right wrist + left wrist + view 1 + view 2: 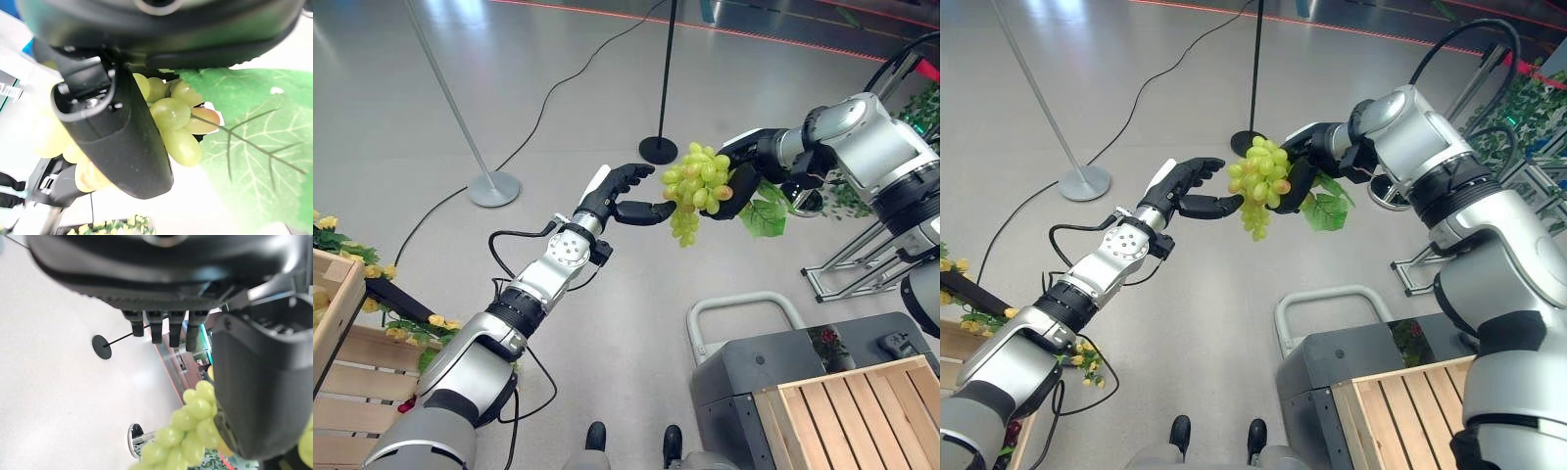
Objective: Pick up the fruits from the basket on one side to the basket on the other side
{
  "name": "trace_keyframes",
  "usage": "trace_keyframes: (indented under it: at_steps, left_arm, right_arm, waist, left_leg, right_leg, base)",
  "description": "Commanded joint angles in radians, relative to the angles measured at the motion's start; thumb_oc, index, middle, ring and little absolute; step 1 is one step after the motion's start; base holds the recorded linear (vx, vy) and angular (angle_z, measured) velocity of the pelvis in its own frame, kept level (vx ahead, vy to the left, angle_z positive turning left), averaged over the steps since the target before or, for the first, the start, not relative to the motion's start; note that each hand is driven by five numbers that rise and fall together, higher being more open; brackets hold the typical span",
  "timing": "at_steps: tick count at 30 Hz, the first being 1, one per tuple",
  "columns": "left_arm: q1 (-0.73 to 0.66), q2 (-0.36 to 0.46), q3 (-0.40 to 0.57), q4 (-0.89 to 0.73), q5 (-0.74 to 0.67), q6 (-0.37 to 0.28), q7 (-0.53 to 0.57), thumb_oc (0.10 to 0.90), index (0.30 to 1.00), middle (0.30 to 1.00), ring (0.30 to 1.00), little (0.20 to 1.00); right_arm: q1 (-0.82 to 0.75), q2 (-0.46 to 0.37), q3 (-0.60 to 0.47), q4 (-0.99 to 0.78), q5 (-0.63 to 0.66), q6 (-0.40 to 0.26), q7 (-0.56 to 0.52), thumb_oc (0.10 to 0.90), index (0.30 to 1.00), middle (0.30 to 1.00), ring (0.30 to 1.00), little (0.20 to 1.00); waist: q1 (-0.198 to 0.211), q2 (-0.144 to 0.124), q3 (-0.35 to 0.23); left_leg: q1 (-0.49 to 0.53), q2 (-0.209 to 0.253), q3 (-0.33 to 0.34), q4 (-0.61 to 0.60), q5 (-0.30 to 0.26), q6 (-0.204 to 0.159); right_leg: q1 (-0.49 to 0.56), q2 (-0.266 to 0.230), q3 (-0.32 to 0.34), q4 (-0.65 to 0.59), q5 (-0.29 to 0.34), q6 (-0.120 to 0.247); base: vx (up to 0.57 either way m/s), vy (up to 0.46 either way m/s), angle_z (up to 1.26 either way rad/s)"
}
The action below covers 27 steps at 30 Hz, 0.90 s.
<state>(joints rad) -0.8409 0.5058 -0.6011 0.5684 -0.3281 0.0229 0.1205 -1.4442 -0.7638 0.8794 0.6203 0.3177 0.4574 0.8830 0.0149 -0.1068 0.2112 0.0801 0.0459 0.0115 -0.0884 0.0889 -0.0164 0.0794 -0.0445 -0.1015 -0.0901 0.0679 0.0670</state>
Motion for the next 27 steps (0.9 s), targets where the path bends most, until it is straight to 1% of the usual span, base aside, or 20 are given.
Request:
trace_keyframes:
  at_steps: [1, 2, 3, 4, 11, 13, 14, 18, 24, 27]
  left_arm:
    - [-0.023, -0.026, 0.031, -0.021, -0.008, -0.06, -0.028, 0.8, 0.9, 0.9, 0.9, 0.9]
    - [-0.021, -0.028, 0.029, -0.022, -0.012, -0.06, -0.047, 0.8, 0.9, 0.9, 0.9, 0.9]
    - [-0.017, -0.038, 0.018, -0.023, -0.012, -0.044, -0.11, 0.8, 0.9, 0.9, 0.9, 0.9]
    - [-0.017, -0.039, 0.012, -0.023, -0.01, -0.037, -0.126, 0.8, 0.9, 0.9, 0.9, 0.9]
    - [-0.019, -0.051, -0.016, 0.015, -0.025, -0.023, -0.197, 0.8, 0.9, 0.9, 0.9, 0.9]
    - [-0.021, -0.052, -0.018, 0.017, -0.02, -0.021, -0.2, 0.8, 0.9, 0.9, 0.9, 0.9]
    - [-0.025, -0.049, -0.022, 0.025, -0.018, -0.029, -0.21, 0.8, 0.9, 0.9, 0.9, 0.9]
    - [-0.032, -0.047, -0.024, 0.027, -0.02, -0.032, -0.197, 0.8, 0.9, 0.9, 0.9, 0.9]
    - [-0.035, -0.047, -0.011, 0.027, -0.02, -0.049, -0.135, 0.8, 0.9, 0.9, 0.9, 0.9]
    - [-0.034, -0.047, -0.005, 0.027, -0.031, -0.074, -0.112, 0.8, 0.9, 0.9, 0.9, 0.9]
  right_arm:
    - [-0.003, -0.001, 0.012, -0.009, 0.02, -0.094, 0.002, 0.4, 0.3, 0.3, 0.3, 0.3]
    - [-0.001, 0.001, 0.012, -0.018, 0.023, -0.098, 0.002, 0.4, 0.3, 0.3, 0.3, 0.3]
    - [-0.002, 0.009, 0.009, -0.038, 0.024, -0.108, -0.004, 0.4, 0.3, 0.3, 0.3, 0.3]
    - [-0.001, 0.012, 0.009, -0.042, 0.025, -0.115, -0.003, 0.4, 0.3, 0.3, 0.3, 0.3]
    - [-0.013, 0.046, 0.023, -0.092, 0.023, -0.139, 0.024, 0.4, 0.3, 0.3, 0.3, 0.3]
    - [-0.013, 0.051, 0.025, -0.098, 0.022, -0.143, 0.026, 0.4, 0.3, 0.3, 0.3, 0.3]
    - [-0.016, 0.058, 0.03, -0.114, 0.02, -0.144, 0.04, 0.4, 0.3, 0.3, 0.3, 0.3]
    - [-0.022, 0.066, 0.039, -0.13, 0.008, -0.146, 0.062, 0.4, 0.3, 0.3, 0.3, 0.3]
    - [-0.016, 0.077, 0.052, -0.137, -0.039, -0.135, 0.11, 0.4, 0.3, 0.3, 0.3, 0.3]
    - [-0.013, 0.079, 0.05, -0.143, -0.044, -0.12, 0.132, 0.4, 0.3, 0.3, 0.3, 0.3]
  waist:
    - [-0.003, -0.034, -0.193]
    - [-0.003, -0.033, -0.193]
    - [-0.005, -0.031, -0.195]
    - [-0.006, -0.03, -0.195]
    - [-0.009, -0.02, -0.202]
    - [-0.009, -0.019, -0.202]
    - [-0.007, -0.017, -0.203]
    - [-0.006, -0.016, -0.204]
    - [0.001, -0.019, -0.208]
    - [0.004, -0.024, -0.209]
  left_leg:
    - [0.022, 0.014, 0.039, 0.001, -0.039, -0.047]
    - [0.022, 0.014, 0.039, 0.001, -0.039, -0.047]
    - [0.02, 0.014, 0.041, 0.001, -0.039, -0.047]
    - [0.02, 0.014, 0.041, 0.001, -0.039, -0.046]
    - [0.02, 0.011, 0.042, 0.001, -0.038, -0.045]
    - [0.019, 0.011, 0.042, 0.001, -0.038, -0.045]
    - [0.019, 0.011, 0.041, 0.001, -0.036, -0.046]
    - [0.019, 0.011, 0.04, 0.001, -0.036, -0.046]
    - [0.02, 0.011, 0.036, 0.001, -0.035, -0.047]
    - [0.019, 0.011, 0.033, 0.001, -0.035, -0.047]
  right_leg:
    - [0.05, -0.053, -0.073, 0.003, -0.009, 0.028]
    - [0.049, -0.054, -0.073, 0.003, -0.009, 0.028]
    - [0.047, -0.054, -0.072, 0.003, -0.008, 0.029]
    - [0.046, -0.053, -0.07, 0.003, -0.008, 0.029]
    - [0.044, -0.055, -0.066, 0.003, -0.008, 0.031]
    - [0.044, -0.056, -0.066, 0.003, -0.008, 0.031]
    - [0.045, -0.056, -0.068, 0.003, -0.008, 0.031]
    - [0.046, -0.057, -0.069, 0.003, -0.008, 0.031]
    - [0.05, -0.057, -0.074, 0.003, -0.01, 0.03]
    - [0.05, -0.056, -0.078, 0.003, -0.011, 0.029]
  base:
    - [0.0, 0.0, 0.0]
    - [0.0, 0.0, 0.0]
    - [0.0, 0.0, 0.0]
    - [0.0, 0.0, 0.0]
    - [0.0, 0.0, 0.0]
    - [0.0, 0.0, 0.0]
    - [0.0, 0.0, 0.0]
    - [0.0, 0.0, 0.0]
    - [0.0, -0.001, 0.01]
    - [-0.01, -0.011, 0.04]
